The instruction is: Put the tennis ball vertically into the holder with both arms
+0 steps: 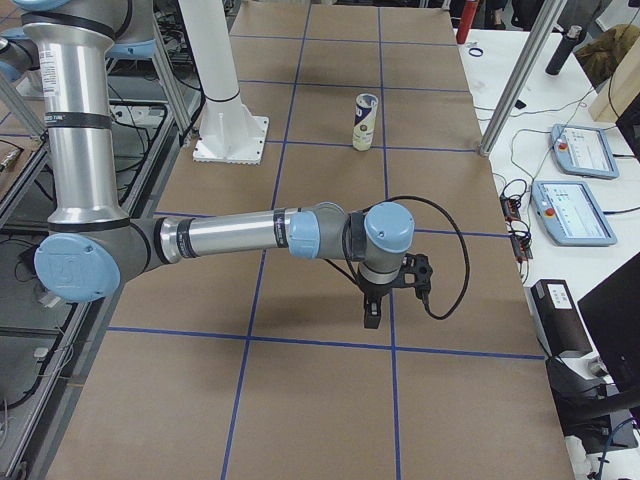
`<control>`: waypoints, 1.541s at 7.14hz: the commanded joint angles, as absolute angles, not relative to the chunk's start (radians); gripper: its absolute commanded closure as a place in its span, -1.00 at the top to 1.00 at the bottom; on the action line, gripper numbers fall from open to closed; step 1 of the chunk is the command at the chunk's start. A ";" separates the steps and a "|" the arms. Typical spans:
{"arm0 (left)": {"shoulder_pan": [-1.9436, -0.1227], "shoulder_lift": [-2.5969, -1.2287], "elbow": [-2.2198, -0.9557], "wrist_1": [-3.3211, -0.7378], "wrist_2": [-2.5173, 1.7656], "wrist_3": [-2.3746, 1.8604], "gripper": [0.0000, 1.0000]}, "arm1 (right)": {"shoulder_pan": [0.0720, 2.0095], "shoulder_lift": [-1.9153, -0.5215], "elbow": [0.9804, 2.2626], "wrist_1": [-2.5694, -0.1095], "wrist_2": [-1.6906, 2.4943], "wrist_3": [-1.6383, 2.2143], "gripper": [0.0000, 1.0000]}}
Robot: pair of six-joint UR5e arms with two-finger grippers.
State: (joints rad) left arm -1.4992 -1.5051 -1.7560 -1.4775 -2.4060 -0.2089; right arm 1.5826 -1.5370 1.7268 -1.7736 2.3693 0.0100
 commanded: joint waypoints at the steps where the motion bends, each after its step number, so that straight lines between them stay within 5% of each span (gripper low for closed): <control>1: -1.531 -1.503 -1.735 -1.477 -2.396 -0.148 1.00 | 1.583 -1.540 1.730 -1.795 2.368 -0.003 0.99; 11: -1.526 -1.506 -1.724 -1.471 -2.359 -0.147 1.00 | 1.583 -1.560 1.701 -1.793 2.368 -0.074 0.99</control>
